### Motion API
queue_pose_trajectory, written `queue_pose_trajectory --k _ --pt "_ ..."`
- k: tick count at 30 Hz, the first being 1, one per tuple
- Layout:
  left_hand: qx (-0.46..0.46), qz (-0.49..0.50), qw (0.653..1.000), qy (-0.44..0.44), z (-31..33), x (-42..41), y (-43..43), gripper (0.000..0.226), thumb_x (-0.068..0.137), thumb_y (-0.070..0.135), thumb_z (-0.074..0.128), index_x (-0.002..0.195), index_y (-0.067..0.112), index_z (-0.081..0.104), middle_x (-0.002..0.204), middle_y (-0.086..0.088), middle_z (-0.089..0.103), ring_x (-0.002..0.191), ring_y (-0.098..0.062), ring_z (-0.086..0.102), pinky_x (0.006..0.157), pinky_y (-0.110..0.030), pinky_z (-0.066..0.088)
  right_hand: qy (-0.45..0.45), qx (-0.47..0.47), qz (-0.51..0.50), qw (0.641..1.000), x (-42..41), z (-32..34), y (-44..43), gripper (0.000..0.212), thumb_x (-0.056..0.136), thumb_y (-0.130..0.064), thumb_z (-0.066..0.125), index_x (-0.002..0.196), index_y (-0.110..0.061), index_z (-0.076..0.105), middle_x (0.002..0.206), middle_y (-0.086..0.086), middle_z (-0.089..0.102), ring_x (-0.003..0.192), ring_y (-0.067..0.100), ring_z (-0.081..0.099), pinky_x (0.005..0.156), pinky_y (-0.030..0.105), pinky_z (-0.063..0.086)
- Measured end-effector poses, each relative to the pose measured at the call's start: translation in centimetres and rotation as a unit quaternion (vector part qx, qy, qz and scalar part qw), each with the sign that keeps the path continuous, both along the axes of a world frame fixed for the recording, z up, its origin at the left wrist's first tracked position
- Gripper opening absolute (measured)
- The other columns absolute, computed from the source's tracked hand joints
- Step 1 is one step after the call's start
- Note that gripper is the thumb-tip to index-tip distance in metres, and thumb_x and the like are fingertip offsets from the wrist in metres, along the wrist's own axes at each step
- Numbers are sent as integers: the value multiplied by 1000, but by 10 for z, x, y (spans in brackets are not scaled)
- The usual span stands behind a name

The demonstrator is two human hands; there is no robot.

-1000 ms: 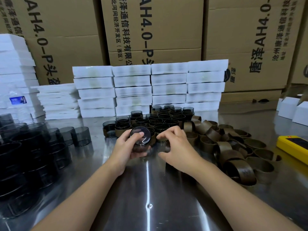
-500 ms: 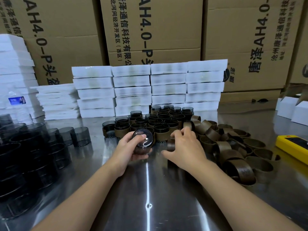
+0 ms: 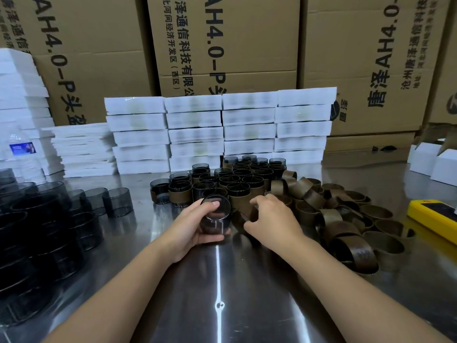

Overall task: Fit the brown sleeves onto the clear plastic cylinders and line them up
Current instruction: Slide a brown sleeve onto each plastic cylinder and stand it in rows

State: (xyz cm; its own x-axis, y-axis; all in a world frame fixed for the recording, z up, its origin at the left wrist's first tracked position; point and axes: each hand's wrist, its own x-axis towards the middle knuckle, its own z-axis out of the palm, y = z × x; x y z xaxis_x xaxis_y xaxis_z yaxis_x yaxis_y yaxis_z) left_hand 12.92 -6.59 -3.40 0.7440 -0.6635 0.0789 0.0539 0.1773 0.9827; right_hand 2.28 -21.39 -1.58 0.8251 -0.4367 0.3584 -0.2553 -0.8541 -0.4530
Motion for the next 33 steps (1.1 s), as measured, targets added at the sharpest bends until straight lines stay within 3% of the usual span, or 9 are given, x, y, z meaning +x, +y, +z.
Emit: queue_pose_trajectory --k 4,9,13,17,24,28,33 --pt "0 -18 1000 8 2 -2 1 45 59 40 74 99 20 70 96 -8 73 84 -39 72 56 -29 57 -24 23 17 999 -1 0 1 27 82 -11 61 105 -24 55 115 -1 44 100 24 55 87 38 49" --pt "-1 -27 999 28 3 -2 1 43 62 42 70 99 21 70 100 -11 73 86 -36 72 56 -28 57 -108 51 30 992 -2 5 4 19 81 -11 62 93 -18 50 104 1 50 93 23 55 82 38 47" --pt "19 -48 997 55 4 -3 -1 59 70 55 61 115 18 64 110 -11 72 96 -29 71 63 -29 59 -156 59 83 982 -3 6 10 15 82 -22 64 88 -16 52 97 -1 48 85 18 54 79 35 48" --pt "19 -64 994 88 6 -3 -2 74 73 65 55 125 12 59 119 -20 67 104 -38 67 69 -34 59 -189 68 101 974 -2 4 12 24 86 -41 59 82 -20 51 93 -6 44 80 10 51 75 26 41" --pt "33 -75 993 80 7 -4 -2 74 73 69 52 120 13 65 116 -16 69 101 -35 69 70 -34 59 -192 43 131 972 -4 4 12 23 92 -36 53 77 -19 48 89 -6 41 70 7 44 64 19 28" --pt "39 -76 994 63 7 -5 -2 74 72 70 55 121 15 65 119 -14 68 106 -31 67 74 -36 58 -179 28 140 973 -6 5 14 25 90 -38 56 76 -19 47 89 -6 41 67 7 45 68 24 36" --pt "36 -95 994 35 8 -6 -1 63 73 70 53 111 24 72 114 -10 70 104 -26 69 77 -37 57 -180 8 156 971 -6 4 16 23 90 -36 58 80 -20 47 91 -7 41 77 8 44 74 29 42"
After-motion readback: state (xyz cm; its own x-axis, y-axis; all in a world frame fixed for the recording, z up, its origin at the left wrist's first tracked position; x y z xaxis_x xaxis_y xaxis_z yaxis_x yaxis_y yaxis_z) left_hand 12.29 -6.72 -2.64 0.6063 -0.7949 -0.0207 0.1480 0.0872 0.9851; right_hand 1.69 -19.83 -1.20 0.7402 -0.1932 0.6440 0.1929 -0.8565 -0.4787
